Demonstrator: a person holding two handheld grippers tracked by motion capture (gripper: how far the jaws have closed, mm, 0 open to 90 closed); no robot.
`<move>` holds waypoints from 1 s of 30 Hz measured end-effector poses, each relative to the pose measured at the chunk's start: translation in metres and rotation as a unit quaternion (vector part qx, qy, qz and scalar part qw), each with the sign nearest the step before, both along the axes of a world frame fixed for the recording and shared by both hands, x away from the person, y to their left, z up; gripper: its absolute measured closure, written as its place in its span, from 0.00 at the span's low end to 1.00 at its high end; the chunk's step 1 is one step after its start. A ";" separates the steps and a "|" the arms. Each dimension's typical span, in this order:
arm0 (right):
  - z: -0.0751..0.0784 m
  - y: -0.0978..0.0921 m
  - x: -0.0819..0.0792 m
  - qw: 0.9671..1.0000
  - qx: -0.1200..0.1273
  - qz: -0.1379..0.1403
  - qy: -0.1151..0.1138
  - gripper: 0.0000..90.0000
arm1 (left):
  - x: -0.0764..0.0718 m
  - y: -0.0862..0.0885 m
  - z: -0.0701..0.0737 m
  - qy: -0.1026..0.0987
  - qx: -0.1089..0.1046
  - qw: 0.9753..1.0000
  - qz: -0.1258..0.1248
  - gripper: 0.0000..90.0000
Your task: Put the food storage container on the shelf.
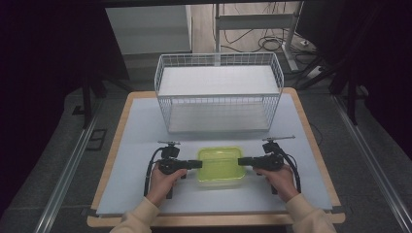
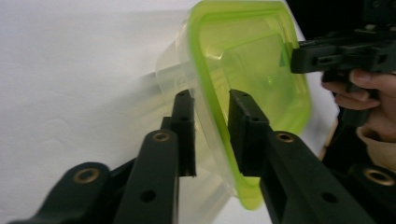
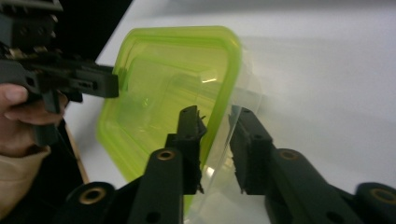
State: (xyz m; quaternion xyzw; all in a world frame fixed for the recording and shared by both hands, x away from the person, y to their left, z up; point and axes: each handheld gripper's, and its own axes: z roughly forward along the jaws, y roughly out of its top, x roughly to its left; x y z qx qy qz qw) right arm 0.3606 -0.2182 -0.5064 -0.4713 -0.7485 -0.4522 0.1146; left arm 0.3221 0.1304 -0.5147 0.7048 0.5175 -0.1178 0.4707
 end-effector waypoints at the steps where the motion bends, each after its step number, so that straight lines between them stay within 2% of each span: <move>1: 0.002 -0.001 -0.001 1.000 0.006 -0.003 -0.001 0.87 | -0.001 0.000 0.002 -0.004 -0.001 1.000 0.001 0.86; 3: 0.004 -0.004 -0.002 1.000 0.017 -0.007 -0.004 0.89 | -0.004 0.000 0.005 -0.016 0.004 1.000 0.002 0.89; 6: 0.007 -0.003 -0.006 1.000 0.009 -0.007 -0.013 0.90 | -0.007 -0.001 0.008 -0.030 0.006 1.000 0.002 0.90; 16: 0.016 -0.002 -0.012 0.999 0.019 -0.005 -0.033 0.89 | -0.012 0.004 0.015 -0.045 -0.005 0.999 0.000 0.90; 30: 0.030 0.000 -0.019 0.998 0.026 -0.005 -0.065 0.89 | -0.019 0.005 0.032 -0.077 0.005 0.997 0.003 0.90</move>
